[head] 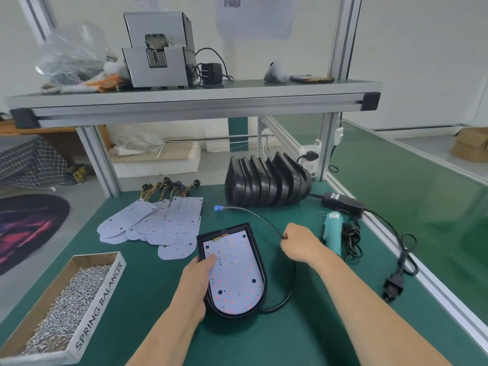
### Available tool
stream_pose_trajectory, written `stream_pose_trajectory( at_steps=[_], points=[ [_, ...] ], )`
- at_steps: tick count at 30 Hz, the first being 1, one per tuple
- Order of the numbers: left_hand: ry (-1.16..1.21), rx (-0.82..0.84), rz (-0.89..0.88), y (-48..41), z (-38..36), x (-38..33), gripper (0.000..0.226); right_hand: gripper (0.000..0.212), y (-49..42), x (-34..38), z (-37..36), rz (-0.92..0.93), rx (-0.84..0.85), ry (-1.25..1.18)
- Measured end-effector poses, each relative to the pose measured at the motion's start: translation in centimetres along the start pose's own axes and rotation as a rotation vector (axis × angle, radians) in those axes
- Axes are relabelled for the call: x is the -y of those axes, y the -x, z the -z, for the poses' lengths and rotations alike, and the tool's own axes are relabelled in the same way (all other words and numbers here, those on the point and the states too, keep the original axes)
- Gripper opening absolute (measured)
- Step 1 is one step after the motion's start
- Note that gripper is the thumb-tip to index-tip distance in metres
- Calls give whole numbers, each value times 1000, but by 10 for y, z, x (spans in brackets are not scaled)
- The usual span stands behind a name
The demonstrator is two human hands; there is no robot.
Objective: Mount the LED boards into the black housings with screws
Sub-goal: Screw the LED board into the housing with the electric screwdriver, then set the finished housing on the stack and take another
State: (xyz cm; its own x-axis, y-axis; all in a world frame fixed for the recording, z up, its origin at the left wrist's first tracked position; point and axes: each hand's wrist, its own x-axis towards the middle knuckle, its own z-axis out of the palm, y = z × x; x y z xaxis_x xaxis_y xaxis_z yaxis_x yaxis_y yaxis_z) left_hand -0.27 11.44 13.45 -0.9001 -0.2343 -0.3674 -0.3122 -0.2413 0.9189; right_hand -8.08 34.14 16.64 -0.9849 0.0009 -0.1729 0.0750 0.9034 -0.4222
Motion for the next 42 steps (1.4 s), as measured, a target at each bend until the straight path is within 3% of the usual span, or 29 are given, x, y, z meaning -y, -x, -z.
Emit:
stream_pose_trajectory(
  at_steps=[4,6,8,11,17,22,25,33,42],
  points=[
    [81,54,-4,3,-7,-7,15,7,35,13,2,27,186,-606],
    [95,71,-36,4,-14,-10,15,27,49,16,2,66,230,-713],
    [101,97,-68,5,-22,-12,17,40,57,15,2,114,167,-686],
    [101,184,-94,9,-35,-12,20,25,61,9,1,175,38,-524],
    [147,162,-182,7,-42,-9,50,16,67,-11,17,192,-156,-591],
    [-306,34,-280,5,-31,16,33,10,69,-44,40,155,-316,-792],
    [-443,10,-344,1,-27,21,27,12,69,-69,57,137,-426,-922],
    [-526,-18,-409,-6,-25,27,19,14,67,-155,98,-49,-758,-1047],
    [-546,-41,-473,-13,-27,25,15,13,80,-261,123,-354,-1016,-953]
  ],
)
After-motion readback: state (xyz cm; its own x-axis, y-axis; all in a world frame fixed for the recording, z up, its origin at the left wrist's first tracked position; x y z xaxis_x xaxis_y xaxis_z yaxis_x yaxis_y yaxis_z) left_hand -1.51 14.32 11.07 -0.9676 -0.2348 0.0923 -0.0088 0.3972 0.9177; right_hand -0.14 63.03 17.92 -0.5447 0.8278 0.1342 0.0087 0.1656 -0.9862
